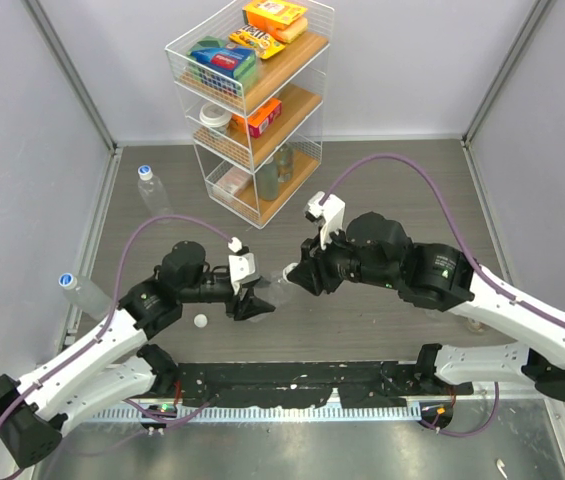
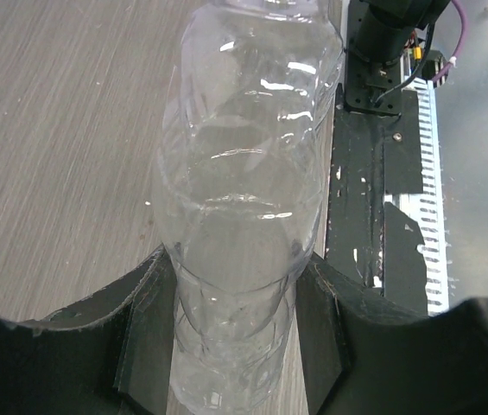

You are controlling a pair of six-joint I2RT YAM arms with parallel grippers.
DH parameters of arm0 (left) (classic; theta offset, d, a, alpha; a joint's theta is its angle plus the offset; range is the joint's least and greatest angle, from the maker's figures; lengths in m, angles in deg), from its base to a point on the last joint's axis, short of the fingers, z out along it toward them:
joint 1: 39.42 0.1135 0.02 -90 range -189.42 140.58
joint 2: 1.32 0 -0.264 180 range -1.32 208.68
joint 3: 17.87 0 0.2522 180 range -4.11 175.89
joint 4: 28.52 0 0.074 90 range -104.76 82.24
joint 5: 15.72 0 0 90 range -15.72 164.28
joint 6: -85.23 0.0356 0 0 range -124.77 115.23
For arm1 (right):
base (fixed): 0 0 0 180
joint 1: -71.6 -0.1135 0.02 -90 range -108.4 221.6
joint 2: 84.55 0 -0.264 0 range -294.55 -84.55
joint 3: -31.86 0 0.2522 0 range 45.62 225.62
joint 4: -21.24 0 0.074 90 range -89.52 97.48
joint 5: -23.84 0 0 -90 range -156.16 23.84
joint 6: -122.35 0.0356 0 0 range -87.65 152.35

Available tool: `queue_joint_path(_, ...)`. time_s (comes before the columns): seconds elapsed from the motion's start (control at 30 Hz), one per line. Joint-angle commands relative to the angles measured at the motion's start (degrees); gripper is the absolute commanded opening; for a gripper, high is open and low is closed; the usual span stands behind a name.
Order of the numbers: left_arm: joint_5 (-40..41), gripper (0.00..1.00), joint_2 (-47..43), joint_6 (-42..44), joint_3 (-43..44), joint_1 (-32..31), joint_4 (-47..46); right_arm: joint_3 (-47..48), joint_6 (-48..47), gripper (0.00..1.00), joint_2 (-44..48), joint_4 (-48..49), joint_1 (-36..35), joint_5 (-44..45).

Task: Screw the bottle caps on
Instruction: Screw the bottle cap onto the plastic bottle.

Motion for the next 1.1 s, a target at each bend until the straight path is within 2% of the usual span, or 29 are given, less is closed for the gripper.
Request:
queue_joint_path(0.0,1.5,0.0,0.8,-0.8,4.1,0.0,-6.6,1.0,7.3,0.01,-2.9,-3.0,-0.9,-2.1)
queue_joint_path(0.13,2.5,0.0,1.0,-0.8,3.9,0.0,-6.7,1.6,8.9,0.02,-3.8,-3.6,-0.9,-2.1)
queue_joint_path(0.2,2.8,0.0,0.7,-0.7,3.5,0.0,-6.7,2.2,8.3,0.11,-4.1,-4.0,-0.9,-0.1)
queue_joint_path(0.23,2.8,0.0,0.6,-0.5,3.2,0.0,-6.8,2.4,7.3,0.26,-3.9,-4.0,-0.9,0.1)
queue_joint_path(0.33,2.3,0.0,0.4,-0.5,2.0,0.0,-7.2,2.4,5.6,0.4,-3.0,-3.0,-0.9,1.7)
queue_joint_path(0.37,2.3,0.0,0.3,-0.8,1.4,0.0,-7.7,2.1,4.4,0.51,-2.1,-1.7,-0.9,1.7)
queue_joint_path(0.4,2.5,0.0,0.1,-1.3,0.7,0.0,-8.3,1.9,3.5,0.57,-1.6,-1.1,-0.9,1.2)
queue_joint_path(0.43,2.6,0.0,-0.1,-1.5,-0.2,0.0,-9.2,1.2,1.1,0.79,-0.4,0.7,-0.9,0.1)
queue_joint_path(0.47,2.7,0.0,-0.3,-2.3,-1.3,0.0,-10.3,0.2,-0.3,0.87,0.5,1.6,-0.9,-3.7)
queue_joint_path(0.57,2.0,0.0,-1.5,-4.4,-4.1,0.0,-14.6,-5.2,-4.2,0.87,5.3,8.3,-0.9,-8.2)
queue_joint_path(0.63,1.8,0.0,-1.9,-5.2,-4.9,0.0,-15.9,-6.7,-5.5,0.87,7.4,9.9,-0.9,-8.3)
queue_joint_path(0.77,0.3,0.0,-1.4,-5.4,-5.5,0.0,-16.4,-7.4,-12.3,0.88,10.2,7.9,-0.9,-11.7)
queue_joint_path(0.8,0.0,0.0,-0.8,-5.4,-5.4,0.1,-16.2,-7.6,-19.0,0.88,11.3,6.0,-0.9,-13.3)
queue_joint_path(0.93,-9.3,0.0,2.4,-2.8,-2.7,0.1,-12.9,-13.3,-33.2,0.88,15.4,2.3,-0.9,-12.8)
queue_joint_path(1.07,-15.3,0.0,4.6,2.9,-0.6,0.9,-7.4,-14.5,-38.8,0.88,19.8,2.4,-0.9,-11.1)
